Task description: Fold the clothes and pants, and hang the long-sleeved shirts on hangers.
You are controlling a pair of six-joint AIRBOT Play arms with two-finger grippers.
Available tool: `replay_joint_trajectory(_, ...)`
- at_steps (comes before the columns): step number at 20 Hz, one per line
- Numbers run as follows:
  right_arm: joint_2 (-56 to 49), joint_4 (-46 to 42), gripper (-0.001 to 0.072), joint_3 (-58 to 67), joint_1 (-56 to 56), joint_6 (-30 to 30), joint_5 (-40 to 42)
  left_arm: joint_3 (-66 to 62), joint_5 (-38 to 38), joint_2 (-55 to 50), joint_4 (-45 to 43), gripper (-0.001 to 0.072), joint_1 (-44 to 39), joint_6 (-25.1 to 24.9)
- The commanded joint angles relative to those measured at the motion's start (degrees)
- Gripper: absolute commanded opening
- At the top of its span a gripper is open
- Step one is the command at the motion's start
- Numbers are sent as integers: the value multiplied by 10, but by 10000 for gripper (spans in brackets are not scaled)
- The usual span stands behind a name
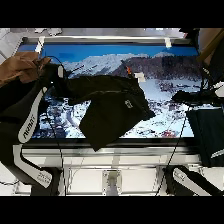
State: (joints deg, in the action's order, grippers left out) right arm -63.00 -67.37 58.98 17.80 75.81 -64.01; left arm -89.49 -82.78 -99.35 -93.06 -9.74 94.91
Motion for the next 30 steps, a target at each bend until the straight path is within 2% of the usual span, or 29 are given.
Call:
replay_joint_trajectory(1,0,-3,537,0,0,-21,-2,34,20,39,7,715,-3,20)
replay_joint_trajectory(4,0,-56,538,0,0,-57,-61,41,24,136,5,715,0,20)
replay_joint_trajectory(6,0,-105,537,-6,7,-63,-118,100,24,215,12,715,-3,36)
replay_joint_trajectory(7,0,-99,537,-17,17,-65,-131,161,29,261,33,715,-6,42)
replay_joint_trajectory(9,0,-41,537,-54,30,-83,-118,311,68,354,98,715,-15,68)
replay_joint_trajectory(13,-4,145,537,-112,29,-160,-86,578,189,530,318,715,-18,110)
replay_joint_trajectory(16,-16,183,537,-113,29,-169,-83,695,281,624,377,705,-18,160)
replay_joint_trajectory(21,-17,184,537,-113,29,-168,-80,731,290,610,387,704,-26,161)
replay_joint_trajectory(27,-17,184,537,-112,29,-168,-81,731,440,509,437,705,-154,161)
replay_joint_trajectory(30,-17,183,537,-113,29,-168,-85,731,480,471,476,703,-172,161)
